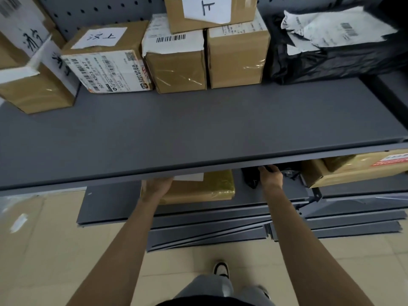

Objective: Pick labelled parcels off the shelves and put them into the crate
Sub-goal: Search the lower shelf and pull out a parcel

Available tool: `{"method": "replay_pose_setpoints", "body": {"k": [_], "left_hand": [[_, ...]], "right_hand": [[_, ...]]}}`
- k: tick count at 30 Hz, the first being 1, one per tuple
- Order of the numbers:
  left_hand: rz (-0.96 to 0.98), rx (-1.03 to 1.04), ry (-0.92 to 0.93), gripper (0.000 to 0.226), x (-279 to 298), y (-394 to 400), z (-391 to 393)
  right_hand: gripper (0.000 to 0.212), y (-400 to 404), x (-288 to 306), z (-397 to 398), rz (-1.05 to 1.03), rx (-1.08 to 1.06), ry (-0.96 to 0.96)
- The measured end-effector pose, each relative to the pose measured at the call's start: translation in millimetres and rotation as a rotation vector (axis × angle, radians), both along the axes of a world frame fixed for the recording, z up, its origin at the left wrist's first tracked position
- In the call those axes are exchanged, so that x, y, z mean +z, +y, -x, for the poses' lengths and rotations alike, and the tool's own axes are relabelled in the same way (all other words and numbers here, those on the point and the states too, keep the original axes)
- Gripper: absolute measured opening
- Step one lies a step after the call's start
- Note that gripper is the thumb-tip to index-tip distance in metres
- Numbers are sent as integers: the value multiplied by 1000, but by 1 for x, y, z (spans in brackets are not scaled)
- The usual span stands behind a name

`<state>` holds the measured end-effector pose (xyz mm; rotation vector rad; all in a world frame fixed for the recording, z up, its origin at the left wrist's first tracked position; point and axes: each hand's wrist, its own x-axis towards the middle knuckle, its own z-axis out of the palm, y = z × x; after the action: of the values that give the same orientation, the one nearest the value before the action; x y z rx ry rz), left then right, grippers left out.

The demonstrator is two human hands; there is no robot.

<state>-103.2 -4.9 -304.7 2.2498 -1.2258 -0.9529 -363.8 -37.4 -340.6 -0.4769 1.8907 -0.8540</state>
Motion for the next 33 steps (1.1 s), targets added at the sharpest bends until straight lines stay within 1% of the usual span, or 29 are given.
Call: {"method": "replay_pose_setpoints", "body": {"k": [1, 2, 3, 4, 5, 6, 8, 10, 11, 13, 15, 16, 18, 20, 23, 27, 30, 33], "left_hand": [[148, -68, -21, 27, -4, 1, 11], [278, -124, -52, 26, -2, 2, 24], [355, -209, -119, 30, -2, 2, 42], [368, -291, -178, 36, 1, 4, 60], [335, -365, -215, 41, 1, 2, 76], [300, -440, -232, 44, 1, 1, 90], [283, -552, -137, 49, 1, 4, 118], [251, -620, 32, 53, 3, 12, 146], [196, -630, 92, 56, 2, 15, 158], [31, -608, 156, 66, -3, 23, 176], [-148, -558, 175, 77, -13, 31, 189], [-216, -538, 185, 81, -17, 36, 194], [-284, -498, 205, 86, -26, 47, 203], [-290, -463, 204, 84, -33, 59, 210], [-271, -424, 159, 80, -40, 72, 219], [-279, -311, 166, 87, -45, 83, 226], [-278, -219, 233, 96, -50, 89, 225], [-237, -153, 321, 101, -53, 91, 223]], "right_hand": [[33, 0, 1, 0, 18, -15, -6], [23, 0, 1, 0, 33, -33, -7], [12, 3, 2, 0, 44, -54, -1], [9, 6, 3, -1, 52, -69, 0], [13, 11, 4, -2, 60, -74, -9], [22, 19, 5, -3, 64, -78, -21], [33, 38, 8, -5, 57, -93, -29], [36, 60, 11, -4, 67, -89, -12], [36, 71, 12, -2, 67, -78, 6], [34, 91, 10, 5, 62, -60, 37], [32, 110, 7, 15, 42, -35, 46], [31, 118, 5, 21, 23, -6, 38], [32, 132, 0, 34, -33, 83, -5], [34, 141, -5, 44, -92, 170, -77], [36, 150, -10, 53, -138, 236, -191], [34, 158, -18, 65, -154, 274, -183], [33, 164, -20, 75, -177, 299, -168], [34, 167, -20, 82, -177, 331, -193]]}}
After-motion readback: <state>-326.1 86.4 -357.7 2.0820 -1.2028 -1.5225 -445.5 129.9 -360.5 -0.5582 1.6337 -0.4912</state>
